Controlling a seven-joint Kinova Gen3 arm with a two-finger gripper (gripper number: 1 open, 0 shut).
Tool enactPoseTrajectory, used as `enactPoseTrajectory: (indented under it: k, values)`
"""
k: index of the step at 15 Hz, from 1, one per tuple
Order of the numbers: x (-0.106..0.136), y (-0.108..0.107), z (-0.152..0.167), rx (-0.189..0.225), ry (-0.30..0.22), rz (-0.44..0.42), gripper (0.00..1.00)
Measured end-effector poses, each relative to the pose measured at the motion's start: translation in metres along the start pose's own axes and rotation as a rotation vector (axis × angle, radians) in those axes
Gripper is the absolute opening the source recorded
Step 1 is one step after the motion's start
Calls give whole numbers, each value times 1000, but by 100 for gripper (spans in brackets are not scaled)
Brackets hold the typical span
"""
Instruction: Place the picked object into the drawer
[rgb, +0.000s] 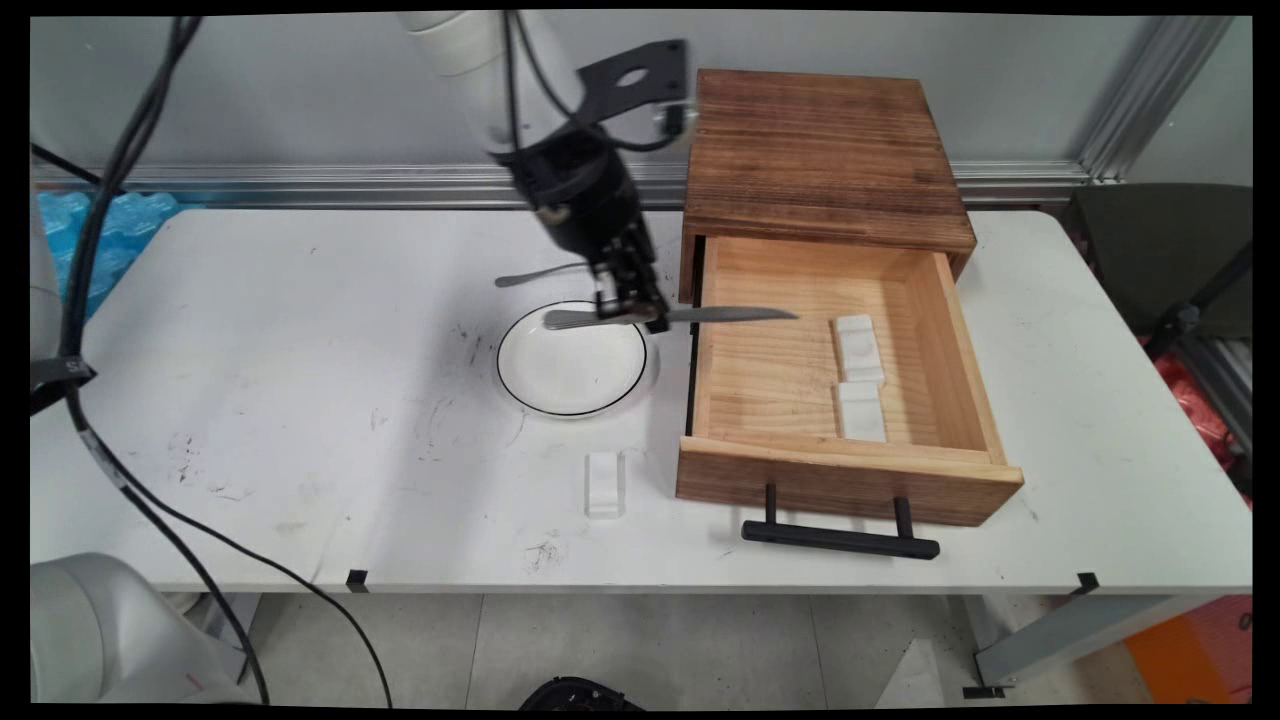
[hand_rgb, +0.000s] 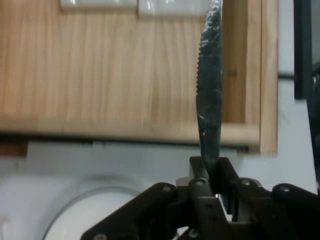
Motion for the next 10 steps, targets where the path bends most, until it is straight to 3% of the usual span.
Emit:
enactPoseTrajectory:
  k: [6, 10]
  values:
    - [51, 2, 27, 21, 65, -1, 0]
    - [69, 3, 52, 36, 82, 2, 0]
